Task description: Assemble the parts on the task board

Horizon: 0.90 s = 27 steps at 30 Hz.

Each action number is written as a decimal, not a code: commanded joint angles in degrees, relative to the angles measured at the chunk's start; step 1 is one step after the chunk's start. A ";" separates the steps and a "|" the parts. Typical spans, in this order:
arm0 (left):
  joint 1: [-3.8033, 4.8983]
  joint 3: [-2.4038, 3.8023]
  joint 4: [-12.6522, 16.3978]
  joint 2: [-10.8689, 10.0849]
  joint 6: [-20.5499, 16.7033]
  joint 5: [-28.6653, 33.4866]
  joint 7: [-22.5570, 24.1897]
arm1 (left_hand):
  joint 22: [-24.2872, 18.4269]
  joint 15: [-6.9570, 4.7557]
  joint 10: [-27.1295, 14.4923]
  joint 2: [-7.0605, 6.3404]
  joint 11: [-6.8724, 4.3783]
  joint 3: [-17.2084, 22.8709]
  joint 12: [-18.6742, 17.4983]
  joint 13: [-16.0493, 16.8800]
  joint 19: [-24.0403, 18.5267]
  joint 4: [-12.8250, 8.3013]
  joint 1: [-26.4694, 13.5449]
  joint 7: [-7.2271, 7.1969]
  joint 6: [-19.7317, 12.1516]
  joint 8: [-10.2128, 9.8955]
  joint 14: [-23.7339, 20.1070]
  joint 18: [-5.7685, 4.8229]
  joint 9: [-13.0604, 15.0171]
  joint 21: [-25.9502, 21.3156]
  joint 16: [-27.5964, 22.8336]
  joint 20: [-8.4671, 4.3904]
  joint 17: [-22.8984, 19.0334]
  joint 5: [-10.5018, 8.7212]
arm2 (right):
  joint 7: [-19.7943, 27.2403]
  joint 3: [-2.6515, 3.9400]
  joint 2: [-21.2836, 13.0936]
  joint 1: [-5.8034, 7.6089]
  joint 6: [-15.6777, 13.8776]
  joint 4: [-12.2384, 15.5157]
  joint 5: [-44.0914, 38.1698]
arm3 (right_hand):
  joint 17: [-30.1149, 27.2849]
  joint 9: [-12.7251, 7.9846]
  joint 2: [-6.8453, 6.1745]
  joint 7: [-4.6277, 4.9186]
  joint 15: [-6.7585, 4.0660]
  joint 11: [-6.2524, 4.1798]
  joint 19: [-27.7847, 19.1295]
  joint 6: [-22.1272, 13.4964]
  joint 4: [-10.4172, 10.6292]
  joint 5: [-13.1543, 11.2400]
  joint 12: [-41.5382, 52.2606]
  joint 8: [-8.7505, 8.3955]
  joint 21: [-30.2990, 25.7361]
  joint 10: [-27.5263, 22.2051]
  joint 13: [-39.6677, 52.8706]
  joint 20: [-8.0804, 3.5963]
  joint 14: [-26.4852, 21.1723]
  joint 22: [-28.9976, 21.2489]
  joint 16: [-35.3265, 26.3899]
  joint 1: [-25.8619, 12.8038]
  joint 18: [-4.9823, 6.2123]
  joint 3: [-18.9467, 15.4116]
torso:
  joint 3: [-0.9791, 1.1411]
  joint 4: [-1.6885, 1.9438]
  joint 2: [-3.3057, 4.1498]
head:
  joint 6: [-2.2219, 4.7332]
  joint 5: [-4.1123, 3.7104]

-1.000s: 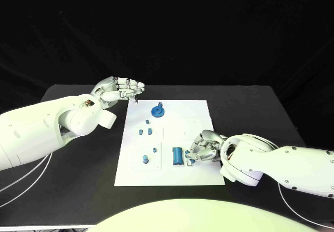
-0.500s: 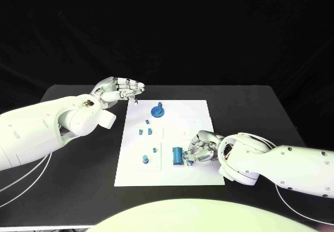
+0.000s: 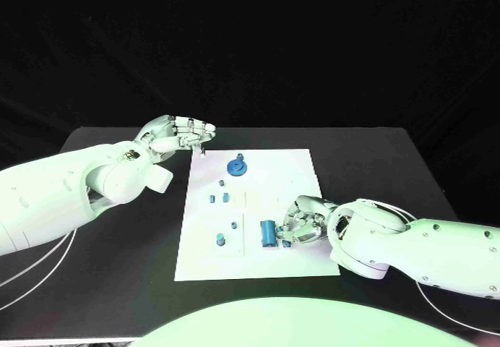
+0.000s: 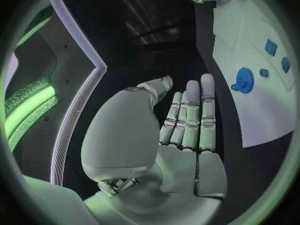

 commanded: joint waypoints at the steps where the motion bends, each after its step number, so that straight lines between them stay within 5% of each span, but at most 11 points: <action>1: 0.04 0.04 0.19 0.02 0.96 -0.34 0.26 | -0.09 -0.01 -0.44 -0.09 -0.08 -0.15 0.33 -0.10 0.16 0.27 0.14 0.46 -0.47 0.31 -0.32 0.37 -0.10 -0.33 -0.01 0.33 -0.07 -0.06 | -1.02 -0.11 -0.48 -0.20 1.21 0.21 -2.25 | 11.68 0.37 0.29 -0.04 -0.46 -0.50 0.37 0.65 0.42 -0.16 0.61 0.39 0.42 5.12 13.68 -0.13 5.31 7.43 0.30 -0.93 -0.73 -0.25 | 0.00 0.03 0.00 | 0.00 -0.03; 21: 0.04 0.04 0.13 0.02 1.03 -0.63 0.22 | -0.09 -0.01 -0.44 -0.09 -0.08 -0.15 0.33 -0.10 0.16 0.27 0.14 0.46 -0.47 0.31 -0.32 0.37 -0.10 -0.33 -0.01 0.33 -0.07 -0.06 | -1.02 -0.10 -1.57 -0.48 -0.88 1.58 -2.55 | 11.99 1.07 0.59 -0.71 -0.92 -1.05 0.59 1.89 0.98 -0.17 0.91 1.41 0.84 5.29 13.89 -0.53 5.37 7.65 0.39 -2.44 -0.81 -0.59 | -0.02 0.01 0.00 | 0.00 -0.17; 27: 0.04 0.04 0.14 0.03 1.05 -0.65 0.22 | -0.09 -0.01 -0.44 -0.09 -0.08 -0.15 0.33 -0.10 0.16 0.27 0.14 0.46 -0.47 0.31 -0.32 0.37 -0.10 -0.33 -0.01 0.33 -0.07 -0.06 | -1.12 -0.10 -1.82 -0.49 -0.36 1.43 -3.53 | 11.95 1.40 -0.41 -1.11 -1.26 -1.43 0.61 1.60 -1.64 -0.07 0.91 1.61 0.66 5.31 13.91 -0.86 5.36 7.69 0.37 -0.36 -0.80 0.17 | -0.04 0.03 -0.05 | 0.00 -0.24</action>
